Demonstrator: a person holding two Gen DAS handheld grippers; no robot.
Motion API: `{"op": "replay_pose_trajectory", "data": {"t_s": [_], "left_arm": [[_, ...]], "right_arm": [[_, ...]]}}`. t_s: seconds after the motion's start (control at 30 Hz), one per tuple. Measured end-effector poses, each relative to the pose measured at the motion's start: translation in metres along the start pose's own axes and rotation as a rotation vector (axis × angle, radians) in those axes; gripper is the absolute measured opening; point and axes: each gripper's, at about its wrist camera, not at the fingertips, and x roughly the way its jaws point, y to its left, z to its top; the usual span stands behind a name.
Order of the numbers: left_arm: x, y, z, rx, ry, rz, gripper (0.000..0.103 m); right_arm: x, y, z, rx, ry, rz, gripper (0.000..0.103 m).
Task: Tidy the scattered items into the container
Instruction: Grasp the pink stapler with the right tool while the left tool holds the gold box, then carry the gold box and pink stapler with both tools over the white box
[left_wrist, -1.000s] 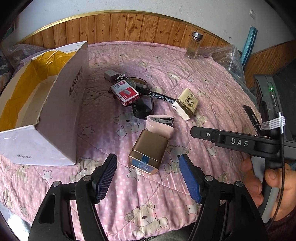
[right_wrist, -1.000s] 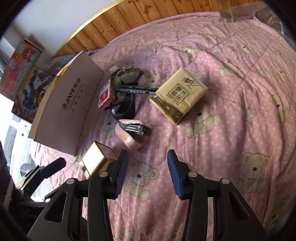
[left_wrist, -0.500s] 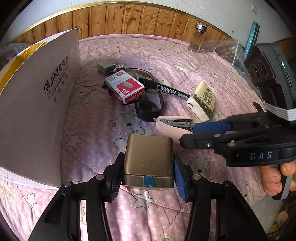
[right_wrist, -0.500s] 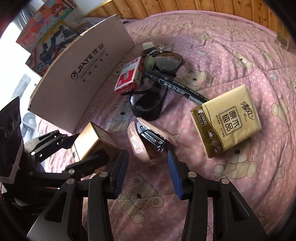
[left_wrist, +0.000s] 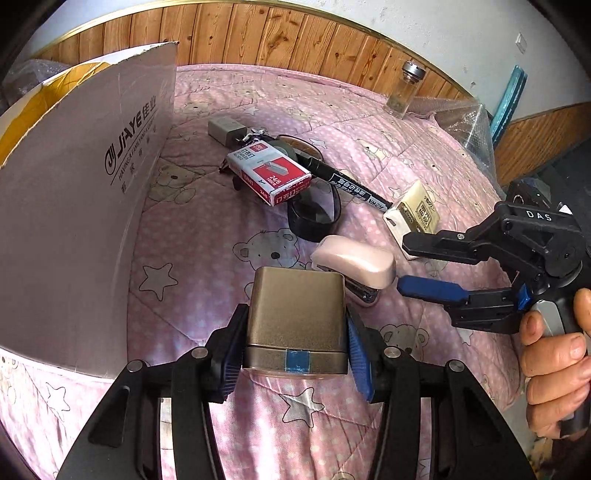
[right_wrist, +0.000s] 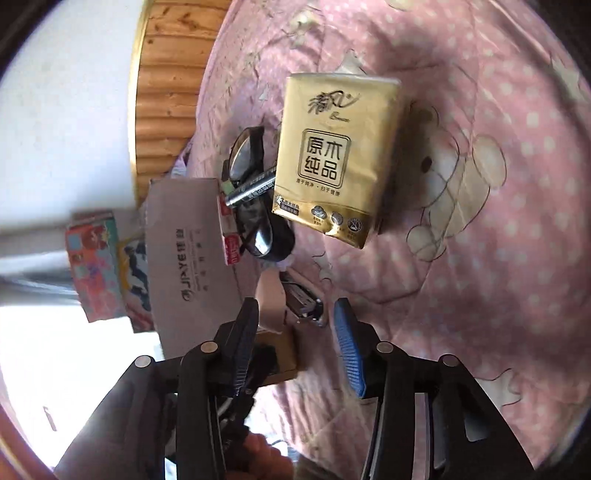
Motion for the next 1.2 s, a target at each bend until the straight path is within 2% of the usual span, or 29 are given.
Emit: {"op": "replay_pose_trajectory", "data": {"t_s": [0.07,0.13,0.23,0.3,0.4,0.43,0.47,0.63,0.73,0.93,1.2], "left_arm": [[0.0,0.001,0.0,-0.004,-0.004,-0.008,0.051],[-0.001,0.003,-0.001,-0.006,-0.009,-0.006,0.051],[-0.004,0.004,-0.002,-0.004,-0.013,0.016,0.051],[-0.005,0.006,-0.003,-0.008,-0.011,0.022,0.051],[-0.005,0.007,-0.003,-0.006,-0.013,0.031,0.051],[-0.004,0.007,-0.002,-0.003,-0.014,0.033,0.051],[-0.004,0.007,-0.002,0.001,-0.013,0.035,0.051],[-0.003,0.007,0.002,0.0,0.005,0.032,0.051],[-0.005,0.003,0.003,0.006,0.011,0.025,0.051],[-0.017,-0.009,0.009,0.035,0.005,0.038,0.051],[-0.049,-0.02,0.01,0.057,-0.054,0.067,0.051]], "right_arm": [[0.004,0.021,-0.003,-0.171,0.037,-0.064,0.049],[0.014,0.046,-0.008,-0.397,0.053,-0.175,0.055],[0.042,0.074,-0.028,-0.723,0.084,-0.37,0.056],[0.06,0.076,-0.038,-0.876,0.079,-0.468,0.056],[0.075,0.08,-0.048,-1.031,0.042,-0.524,0.054],[0.077,0.081,-0.047,-1.043,0.03,-0.524,0.046],[0.078,0.081,-0.044,-1.033,0.021,-0.528,0.028],[0.066,0.083,-0.025,-0.878,0.0,-0.443,0.027],[0.055,0.087,-0.028,-0.813,-0.021,-0.414,0.027],[0.035,0.089,-0.049,-0.757,-0.066,-0.404,0.027],[0.018,0.095,-0.08,-0.749,-0.1,-0.387,0.027]]}}
